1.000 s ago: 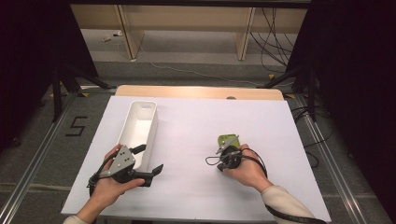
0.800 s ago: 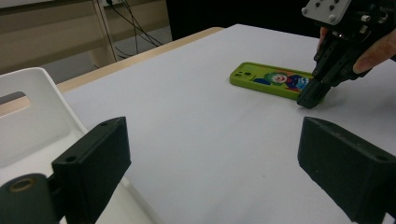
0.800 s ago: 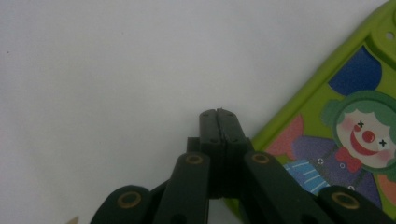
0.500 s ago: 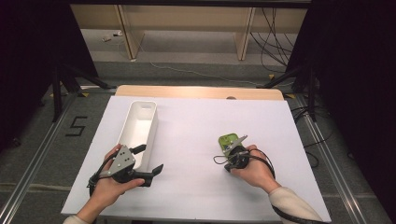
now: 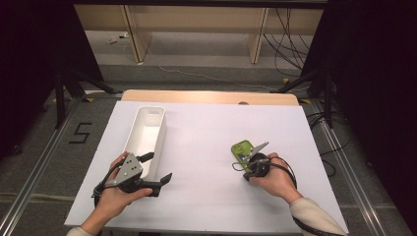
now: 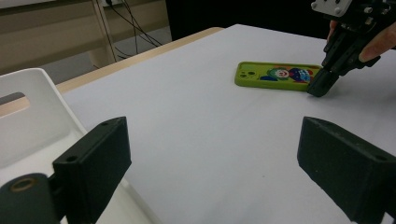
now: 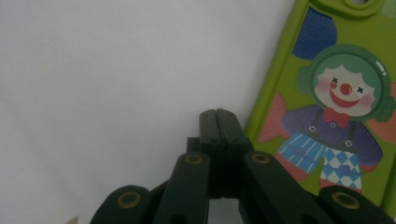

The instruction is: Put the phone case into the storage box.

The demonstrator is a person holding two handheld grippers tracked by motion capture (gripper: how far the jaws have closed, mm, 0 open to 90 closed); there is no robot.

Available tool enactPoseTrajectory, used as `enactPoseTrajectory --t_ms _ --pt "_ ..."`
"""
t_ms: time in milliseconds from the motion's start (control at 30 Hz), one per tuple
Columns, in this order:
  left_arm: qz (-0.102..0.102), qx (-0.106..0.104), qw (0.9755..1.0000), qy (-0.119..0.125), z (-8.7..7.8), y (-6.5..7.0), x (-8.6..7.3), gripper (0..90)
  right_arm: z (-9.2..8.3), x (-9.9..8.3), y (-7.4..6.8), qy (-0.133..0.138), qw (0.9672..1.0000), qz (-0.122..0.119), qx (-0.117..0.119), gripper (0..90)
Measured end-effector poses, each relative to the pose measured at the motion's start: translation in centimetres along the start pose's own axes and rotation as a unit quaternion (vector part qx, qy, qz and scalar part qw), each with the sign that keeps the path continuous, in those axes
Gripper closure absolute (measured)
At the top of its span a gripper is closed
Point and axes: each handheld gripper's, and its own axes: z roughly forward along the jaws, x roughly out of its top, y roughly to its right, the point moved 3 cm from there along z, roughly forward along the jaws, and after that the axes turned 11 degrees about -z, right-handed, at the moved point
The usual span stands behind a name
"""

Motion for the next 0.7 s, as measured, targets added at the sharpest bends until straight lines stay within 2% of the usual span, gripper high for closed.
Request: enactPoseTrajectory --t_ms 600,700 --pt "0.001 -0.001 1.0000 -0.001 0.01 0.04 0.00 9.6 -0.38 -0.60 0.47 -0.002 1.0000 0.009 0.002 89.7" --pt "0.001 -0.002 1.0000 0.000 0.02 0.02 0.01 9.6 -0.80 -0.47 0.31 0.013 0.9998 0.011 0.008 77.9"
